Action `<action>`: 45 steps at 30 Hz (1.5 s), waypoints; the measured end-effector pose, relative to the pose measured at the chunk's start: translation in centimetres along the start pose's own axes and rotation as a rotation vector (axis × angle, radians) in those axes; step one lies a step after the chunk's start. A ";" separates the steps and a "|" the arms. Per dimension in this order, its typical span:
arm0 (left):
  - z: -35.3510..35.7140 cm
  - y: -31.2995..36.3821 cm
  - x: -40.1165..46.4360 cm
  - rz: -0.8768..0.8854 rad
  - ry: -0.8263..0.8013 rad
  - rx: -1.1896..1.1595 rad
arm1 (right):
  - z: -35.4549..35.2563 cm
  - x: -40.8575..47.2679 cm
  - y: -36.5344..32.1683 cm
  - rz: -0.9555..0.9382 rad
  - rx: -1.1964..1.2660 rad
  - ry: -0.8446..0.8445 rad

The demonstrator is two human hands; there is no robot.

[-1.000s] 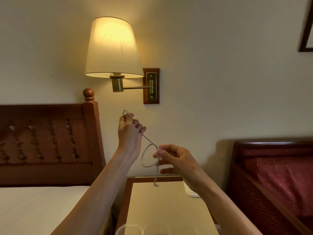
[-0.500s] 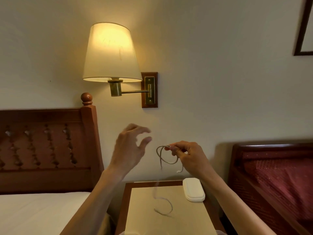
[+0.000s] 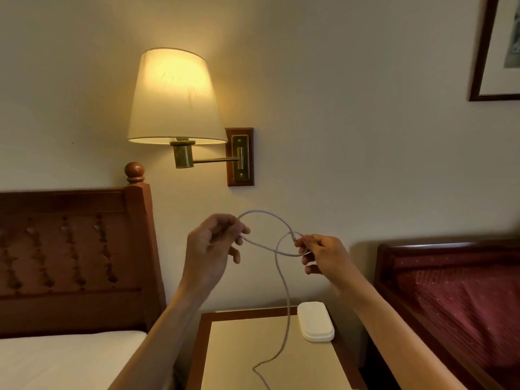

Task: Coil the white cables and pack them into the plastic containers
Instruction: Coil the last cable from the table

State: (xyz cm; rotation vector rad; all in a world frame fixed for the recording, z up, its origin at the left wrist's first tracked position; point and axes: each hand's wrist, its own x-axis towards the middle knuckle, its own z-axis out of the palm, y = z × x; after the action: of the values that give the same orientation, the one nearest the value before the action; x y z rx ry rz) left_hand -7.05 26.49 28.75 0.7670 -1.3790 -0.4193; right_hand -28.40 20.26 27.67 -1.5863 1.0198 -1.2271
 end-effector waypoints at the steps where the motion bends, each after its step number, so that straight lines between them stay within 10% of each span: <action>1: 0.0 -0.2 0.1 -0.041 0.001 -0.040 | 0.0 0.1 0.2 0.047 0.063 -0.047; 11: 1.2 -0.1 1.7 -0.104 0.052 -0.203 | 1.2 1.4 0.3 0.367 0.454 -0.137; 17: 2.4 0.3 4.4 0.011 -0.031 0.173 | 0.6 2.4 -1.8 -0.093 0.362 0.237; 22: 3.7 0.9 6.1 0.180 -0.153 0.386 | 0.4 1.0 -5.6 -0.192 -0.005 -0.178; 28: 4.2 0.1 6.4 0.304 -0.205 0.435 | -1.5 0.1 -7.7 0.122 0.553 -0.455; 37: 3.8 -6.1 0.4 -0.160 -0.423 0.250 | -7.1 2.3 -9.4 -0.030 0.818 -0.294; 42: 5.2 -3.1 0.2 -0.042 -0.881 0.601 | -6.8 2.9 -7.9 -0.140 0.265 -0.082; 45: 6.1 0.5 2.4 0.135 -0.860 0.614 | -5.0 2.4 -6.5 -0.130 -0.035 -0.150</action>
State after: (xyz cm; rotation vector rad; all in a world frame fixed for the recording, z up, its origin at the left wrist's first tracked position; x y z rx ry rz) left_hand -12.63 23.80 30.86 1.0320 -2.4180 -0.2103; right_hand -32.18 19.19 35.27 -1.7671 0.8578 -1.1619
